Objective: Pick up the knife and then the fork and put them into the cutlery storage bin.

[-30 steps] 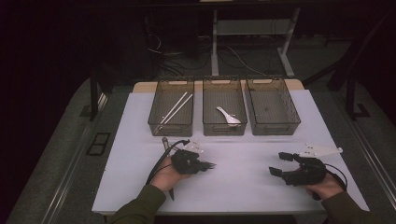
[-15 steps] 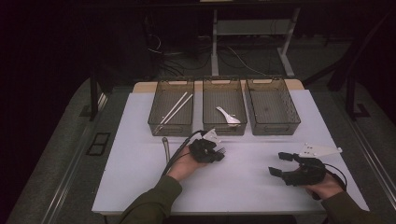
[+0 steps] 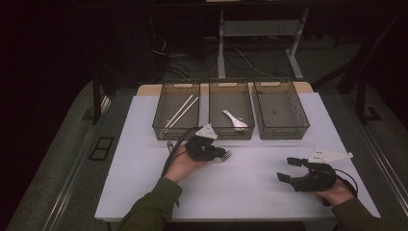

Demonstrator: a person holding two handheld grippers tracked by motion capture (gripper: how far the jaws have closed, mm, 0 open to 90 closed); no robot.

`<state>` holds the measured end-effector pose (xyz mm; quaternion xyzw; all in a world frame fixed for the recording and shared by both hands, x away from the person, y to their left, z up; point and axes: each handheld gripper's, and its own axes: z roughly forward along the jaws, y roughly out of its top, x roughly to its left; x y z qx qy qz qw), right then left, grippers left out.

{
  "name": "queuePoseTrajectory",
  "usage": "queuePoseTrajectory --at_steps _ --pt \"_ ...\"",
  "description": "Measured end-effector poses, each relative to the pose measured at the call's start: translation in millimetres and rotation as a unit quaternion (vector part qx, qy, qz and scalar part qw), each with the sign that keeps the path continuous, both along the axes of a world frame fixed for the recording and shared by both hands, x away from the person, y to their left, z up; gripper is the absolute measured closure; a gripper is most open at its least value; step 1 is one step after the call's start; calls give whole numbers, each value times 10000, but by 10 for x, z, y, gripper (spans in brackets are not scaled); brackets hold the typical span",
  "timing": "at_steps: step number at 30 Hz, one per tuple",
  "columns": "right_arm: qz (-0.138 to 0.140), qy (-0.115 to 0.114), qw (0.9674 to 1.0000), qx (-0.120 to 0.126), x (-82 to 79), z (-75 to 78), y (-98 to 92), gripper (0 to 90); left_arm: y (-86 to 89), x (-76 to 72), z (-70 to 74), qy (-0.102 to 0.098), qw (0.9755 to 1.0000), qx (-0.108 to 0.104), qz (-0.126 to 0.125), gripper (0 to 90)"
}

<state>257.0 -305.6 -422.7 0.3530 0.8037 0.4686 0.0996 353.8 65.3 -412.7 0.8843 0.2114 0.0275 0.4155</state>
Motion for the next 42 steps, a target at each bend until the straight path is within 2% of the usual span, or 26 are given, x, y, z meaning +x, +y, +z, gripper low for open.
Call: queuePoseTrajectory --at_steps 4,6,9,12,15,17,18,19,20,21,24,25,26,28,33,35,36,38,40,42 --pt "16 16 10000 -10 2 -4 7 250 182 -50 -20 -66 9998 123 165 704" --pt "20 16 10000 -10 1 -4 8 250 252 -76 -59 -38 9997 122 207 696" --pt "18 22 10000 -8 1 -3 7 250 317 -121 -99 -4 9994 193 277 635" --pt "30 16 10000 -12 2 -5 8 250 346 -155 -138 -10 9994 240 262 656" --pt "28 4 10000 -19 3 -6 13 250 315 -147 -208 -82 9987 482 151 682" --pt "37 -3 10000 -17 -2 -4 15 250 301 -152 -253 -13 9983 549 198 681" --pt "41 -6 10000 -23 -4 -3 14 250 304 -137 -268 -50 9983 562 166 682" --pt "43 -15 10000 -25 -6 -3 14 250 304 -144 -283 38 9980 593 192 701" --pt "43 -11 10000 -21 -6 -3 15 250 305 -132 -293 -27 9978 634 168 712" --pt "45 -9 10000 -25 -5 -3 15 250 301 -143 -306 43 9978 620 217 727" --pt "39 2 10000 -27 -3 -7 18 250 308 -138 -317 16 9978 635 205 763" --pt "46 -8 10000 -31 -2 -7 18 250 311 -134 -318 -78 9976 679 138 768" --pt "46 -13 10000 -30 -3 -8 19 250 299 -158 -325 -77 9976 654 218 787" --pt "41 -5 10000 -29 -3 -9 20 250 296 -158 -324 -145 9973 710 152 825" --pt "51 -5 10000 -40 -3 -13 27 250 292 -157 -328 -99 9976 648 205 843" --pt "43 -3 10000 -42 -2 -14 28 249 291 -153 -320 -71 9974 682 214 846" --pt "35 6 10000 -40 -1 -13 26 248 291 -140 -312 -125 9972 724 168 846" --pt "-3 31 10000 -28 0 -7 22 232 272 -156 -307 -62 9973 693 234 846" --pt "7 114 9999 36 2 4 19 202 249 -160 -292 -40 9977 649 191 846" --pt "18 151 9999 46 7 18 18 186 216 -174 -265 -94 9977 653 173 847"
